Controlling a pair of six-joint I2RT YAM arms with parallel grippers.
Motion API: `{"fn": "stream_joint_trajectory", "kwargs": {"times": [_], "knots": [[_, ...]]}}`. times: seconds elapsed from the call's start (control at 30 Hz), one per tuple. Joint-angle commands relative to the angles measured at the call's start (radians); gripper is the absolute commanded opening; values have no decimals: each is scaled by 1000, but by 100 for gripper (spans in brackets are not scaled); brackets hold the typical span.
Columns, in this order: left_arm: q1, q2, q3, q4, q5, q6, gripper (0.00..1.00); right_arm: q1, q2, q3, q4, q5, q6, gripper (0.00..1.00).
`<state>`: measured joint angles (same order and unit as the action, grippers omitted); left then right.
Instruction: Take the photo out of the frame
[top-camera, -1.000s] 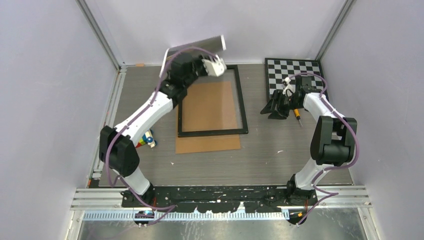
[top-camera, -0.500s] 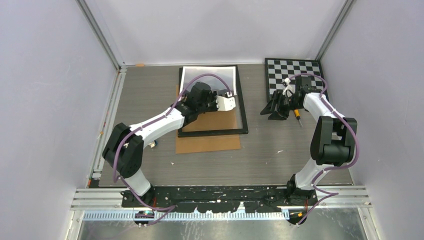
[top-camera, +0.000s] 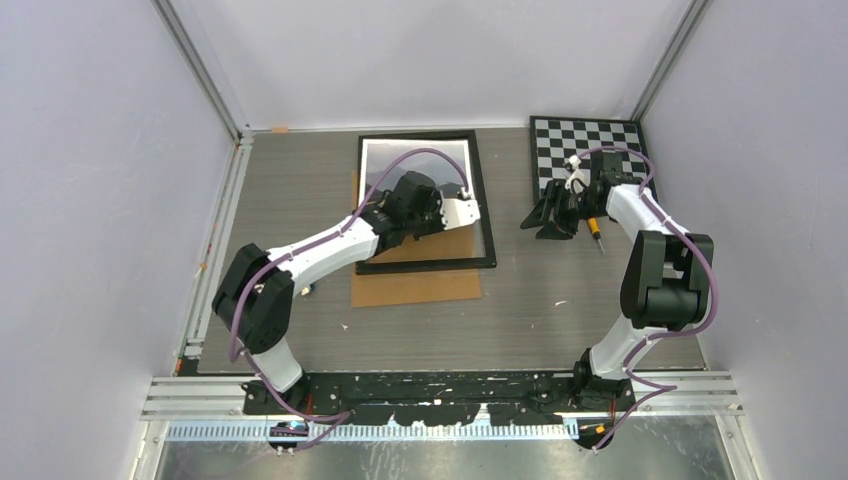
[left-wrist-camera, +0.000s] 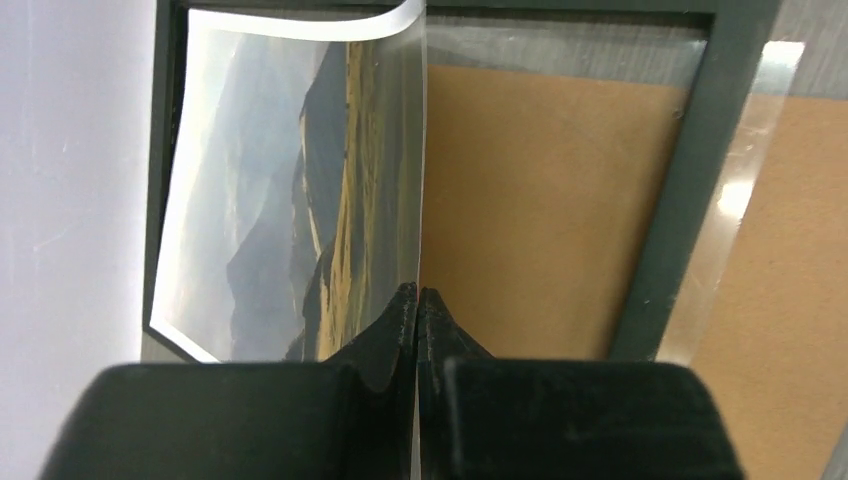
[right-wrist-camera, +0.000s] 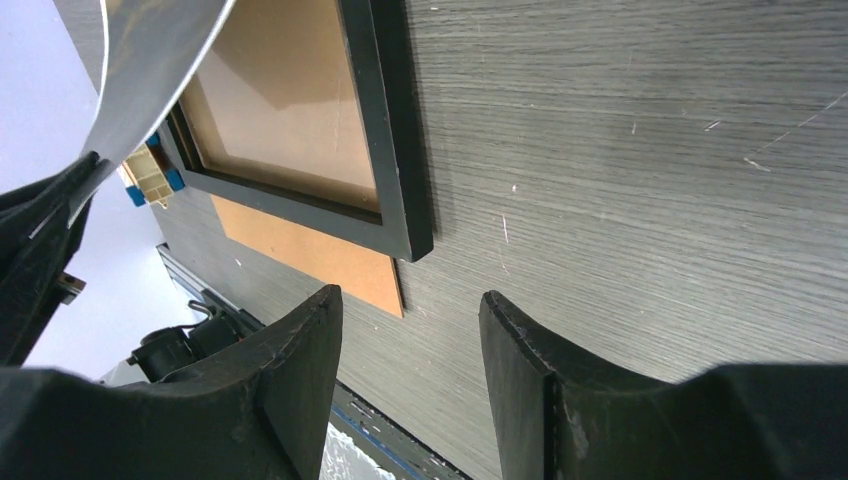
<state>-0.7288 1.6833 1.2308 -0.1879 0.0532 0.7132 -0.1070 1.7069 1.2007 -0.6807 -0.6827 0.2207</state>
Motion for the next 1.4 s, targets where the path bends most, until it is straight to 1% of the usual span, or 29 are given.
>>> {"fn": "stream_joint_trajectory", "kwargs": {"times": [0.0, 0.03, 0.1, 0.17, 0.23, 0.27, 0.33, 0.4, 0.53, 0.57, 0.67, 0.73, 0.83, 0.93, 1.03, 1.1, 1.23, 1.37], "knots": [[-32, 12, 74, -72, 2, -56, 2, -5, -2, 36, 1, -24, 6, 58], [-35, 8, 89, -107, 7, -69, 8, -5, -1, 39, -3, -24, 3, 58], [-34, -6, 119, -184, 33, -104, 27, -5, 0, 44, -8, -21, -5, 59], [-29, -32, 146, -261, 84, -134, 41, -4, 5, 50, -4, -9, -7, 59], [-13, -67, 160, -322, 149, -173, 51, 0, 20, 61, 4, -3, -2, 60], [0, -94, 165, -348, 178, -204, 55, 4, 30, 73, 9, 3, 1, 60], [37, -128, 181, -382, 232, -271, 58, 18, 56, 106, 16, 15, 7, 61], [108, -151, 202, -412, 276, -357, 61, 34, 87, 148, 23, 32, 14, 63], [291, -177, 209, -428, 346, -548, 68, 69, 165, 255, 28, 63, 28, 71], [341, -180, 201, -427, 355, -604, 72, 80, 186, 292, 29, 68, 31, 72], [473, -188, 157, -416, 365, -703, 78, 122, 248, 366, 34, 90, 28, 73], [551, -188, 119, -400, 381, -775, 80, 160, 289, 411, 34, 103, 15, 73], [629, -182, 53, -366, 383, -822, 81, 190, 350, 472, 32, 118, -1, 73], [678, -155, -3, -326, 372, -840, 82, 211, 406, 523, 23, 113, -21, 73], [702, -99, -32, -316, 383, -851, 86, 233, 458, 559, 19, 110, -44, 74], [710, -73, -52, -299, 402, -865, 86, 243, 486, 577, 18, 114, -53, 74], [715, -28, -98, -214, 441, -907, 87, 261, 521, 581, 17, 117, -68, 74], [724, 20, -109, -141, 453, -956, 89, 279, 539, 574, 19, 111, -70, 74]]}}
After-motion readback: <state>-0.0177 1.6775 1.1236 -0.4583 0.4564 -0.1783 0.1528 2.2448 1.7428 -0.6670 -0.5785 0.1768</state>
